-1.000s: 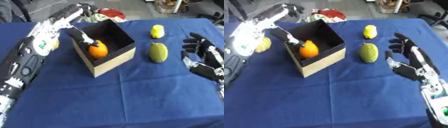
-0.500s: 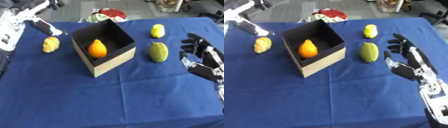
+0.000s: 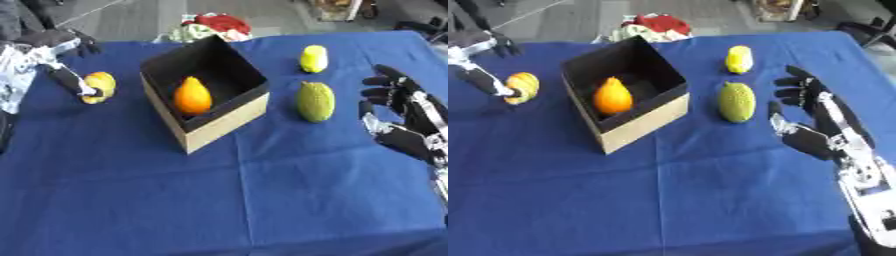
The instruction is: Pick up objects on the table and place them in the box.
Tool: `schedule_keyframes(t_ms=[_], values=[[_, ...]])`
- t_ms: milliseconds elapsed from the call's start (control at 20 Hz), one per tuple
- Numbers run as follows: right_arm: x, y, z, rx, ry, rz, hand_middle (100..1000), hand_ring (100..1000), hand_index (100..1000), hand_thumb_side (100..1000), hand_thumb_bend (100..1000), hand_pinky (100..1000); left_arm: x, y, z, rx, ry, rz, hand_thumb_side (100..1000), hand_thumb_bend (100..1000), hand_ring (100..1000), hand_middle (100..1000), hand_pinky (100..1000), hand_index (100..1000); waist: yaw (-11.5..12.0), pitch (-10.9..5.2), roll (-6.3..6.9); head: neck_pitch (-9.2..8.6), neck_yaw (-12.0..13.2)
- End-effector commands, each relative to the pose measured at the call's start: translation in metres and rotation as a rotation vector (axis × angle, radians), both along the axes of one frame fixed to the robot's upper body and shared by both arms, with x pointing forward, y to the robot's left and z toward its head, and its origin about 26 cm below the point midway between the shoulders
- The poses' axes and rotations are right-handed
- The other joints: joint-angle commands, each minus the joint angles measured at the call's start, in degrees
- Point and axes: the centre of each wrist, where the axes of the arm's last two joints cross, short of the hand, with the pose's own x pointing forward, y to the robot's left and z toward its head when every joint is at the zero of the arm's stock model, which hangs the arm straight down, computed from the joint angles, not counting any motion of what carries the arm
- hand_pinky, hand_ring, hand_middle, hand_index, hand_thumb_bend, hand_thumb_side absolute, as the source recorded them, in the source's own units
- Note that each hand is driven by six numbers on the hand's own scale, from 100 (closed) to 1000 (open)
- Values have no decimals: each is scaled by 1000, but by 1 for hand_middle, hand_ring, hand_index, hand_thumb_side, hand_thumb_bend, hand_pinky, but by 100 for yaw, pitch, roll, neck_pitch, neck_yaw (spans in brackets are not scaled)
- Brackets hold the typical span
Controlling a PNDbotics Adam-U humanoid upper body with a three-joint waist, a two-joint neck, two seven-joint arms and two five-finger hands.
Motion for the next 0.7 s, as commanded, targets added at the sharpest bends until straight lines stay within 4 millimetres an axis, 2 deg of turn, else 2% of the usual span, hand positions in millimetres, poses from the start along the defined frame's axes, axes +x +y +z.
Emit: schedule_keyframes(t_ms=[50,300,400,450,600,700], values=[[2,-3,12,-16,-34,5,795,796,964,129,195,822,4,7,8,14,-61,60,223,622,750,751,803,857,-37,32,8,-68,13],[3,-2,14,-13,-42,9,794,795,964,129,193,822,6,15,1,21,-115,174,199,586,730,736,785,844,-133,107,13,-156,43],[3,-1,15,-11,-43,10,794,795,964,129,193,822,6,19,-1,6,-124,208,177,539,712,724,770,836,-166,137,17,-194,48],[3,-1,15,-10,-44,10,793,795,964,129,192,822,6,21,-3,-3,-124,219,136,491,701,712,764,831,-179,149,16,-209,47],[3,-1,15,-7,-45,9,793,795,964,129,191,822,5,22,-9,-23,-96,220,100,433,682,689,753,817,-199,170,9,-228,48],[3,-1,15,-4,-44,8,793,795,964,130,190,822,5,22,-11,-30,-79,214,100,273,628,629,713,775,-200,172,-1,-219,51]])
